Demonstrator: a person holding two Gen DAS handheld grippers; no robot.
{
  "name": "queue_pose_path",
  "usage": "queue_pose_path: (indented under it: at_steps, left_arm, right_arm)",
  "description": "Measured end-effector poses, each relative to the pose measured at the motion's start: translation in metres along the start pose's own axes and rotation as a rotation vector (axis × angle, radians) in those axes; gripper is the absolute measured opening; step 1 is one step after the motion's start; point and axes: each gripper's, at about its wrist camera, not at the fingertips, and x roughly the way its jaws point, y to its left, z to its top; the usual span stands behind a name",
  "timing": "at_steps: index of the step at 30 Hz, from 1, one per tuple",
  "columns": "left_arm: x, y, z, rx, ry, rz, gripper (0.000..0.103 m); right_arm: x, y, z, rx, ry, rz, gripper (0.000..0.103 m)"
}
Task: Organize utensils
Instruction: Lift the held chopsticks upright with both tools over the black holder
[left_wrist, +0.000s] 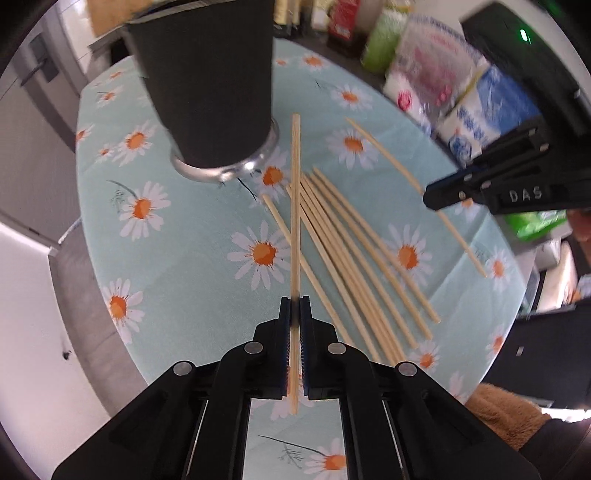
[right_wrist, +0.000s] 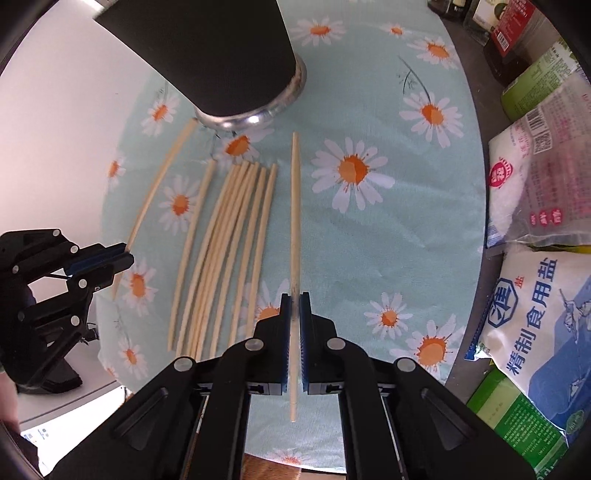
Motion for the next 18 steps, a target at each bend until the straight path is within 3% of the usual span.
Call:
queue_pose_path:
  at_steps: [5,8,12,18]
  left_arm:
    - [-0.039,0.020,-0.004,-0.123,-0.119,-0.026,0.004]
    - [-0.065,0.025,-0.007,-0.193,-0.232,-0.048,0.004]
    - [-0.087,0.034,-0.007,-0.233,-0.334,-0.075,0.004]
    - [-0.114,0.047,0.008,-0.217,-0.445,-0.086,0.004]
  right_arm:
    - [-0.024,0.008,-0.006,-0.079,-0.030,0.024,0.006]
    - [-0.045,0.027,-0.002,-0.116,-0.097,0.035,0.006]
    - [-0.075,0.041,0.007,-0.134,-0.180,0.072,0.006]
    - [-0.104,0.063,0.031,-0.127,-0.290,0.114,0.006]
